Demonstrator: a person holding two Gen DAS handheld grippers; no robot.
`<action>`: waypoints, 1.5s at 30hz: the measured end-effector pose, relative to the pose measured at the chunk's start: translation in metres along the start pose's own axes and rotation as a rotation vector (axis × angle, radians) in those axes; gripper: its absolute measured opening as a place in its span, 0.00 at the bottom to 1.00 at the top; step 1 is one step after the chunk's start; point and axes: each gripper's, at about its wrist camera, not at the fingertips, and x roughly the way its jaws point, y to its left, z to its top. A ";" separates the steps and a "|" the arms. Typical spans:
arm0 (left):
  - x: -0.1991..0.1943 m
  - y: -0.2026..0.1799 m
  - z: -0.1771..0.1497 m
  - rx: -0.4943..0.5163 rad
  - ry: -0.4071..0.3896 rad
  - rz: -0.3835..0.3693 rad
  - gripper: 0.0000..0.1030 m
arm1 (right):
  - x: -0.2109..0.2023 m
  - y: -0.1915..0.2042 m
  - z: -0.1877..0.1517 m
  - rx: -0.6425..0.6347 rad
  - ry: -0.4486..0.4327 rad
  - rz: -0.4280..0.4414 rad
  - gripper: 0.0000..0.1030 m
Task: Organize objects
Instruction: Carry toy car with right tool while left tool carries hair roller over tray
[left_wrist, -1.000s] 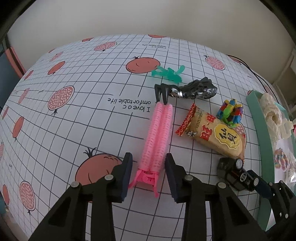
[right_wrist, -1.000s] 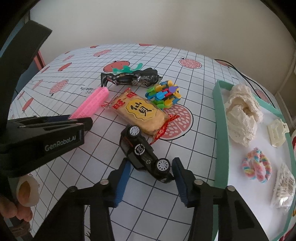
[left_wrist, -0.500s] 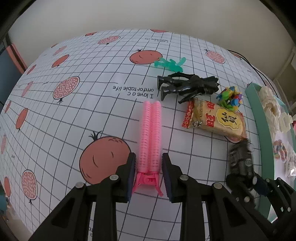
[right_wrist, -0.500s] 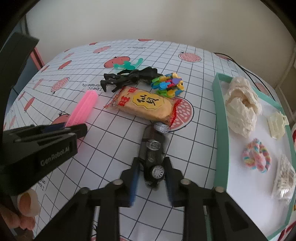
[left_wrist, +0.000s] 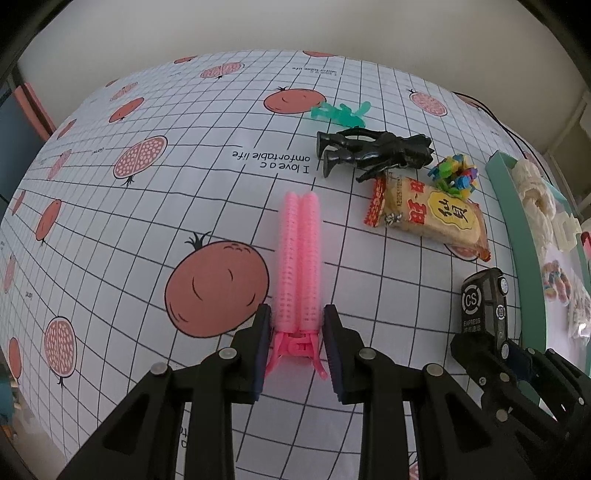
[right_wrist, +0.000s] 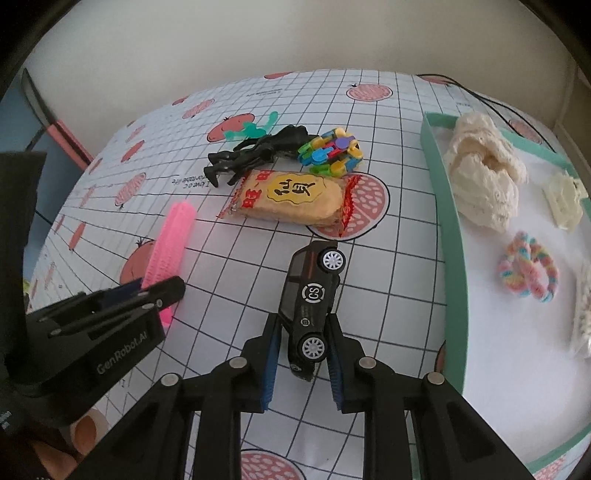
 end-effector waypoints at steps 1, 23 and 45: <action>0.000 0.001 -0.001 -0.005 0.001 -0.003 0.28 | -0.001 0.000 -0.001 0.006 0.000 0.004 0.24; -0.016 0.013 -0.006 -0.124 0.006 -0.067 0.27 | -0.051 -0.014 0.005 0.048 -0.144 0.079 0.24; -0.126 -0.050 0.016 0.009 -0.357 -0.250 0.27 | -0.106 -0.074 0.009 0.154 -0.334 0.036 0.24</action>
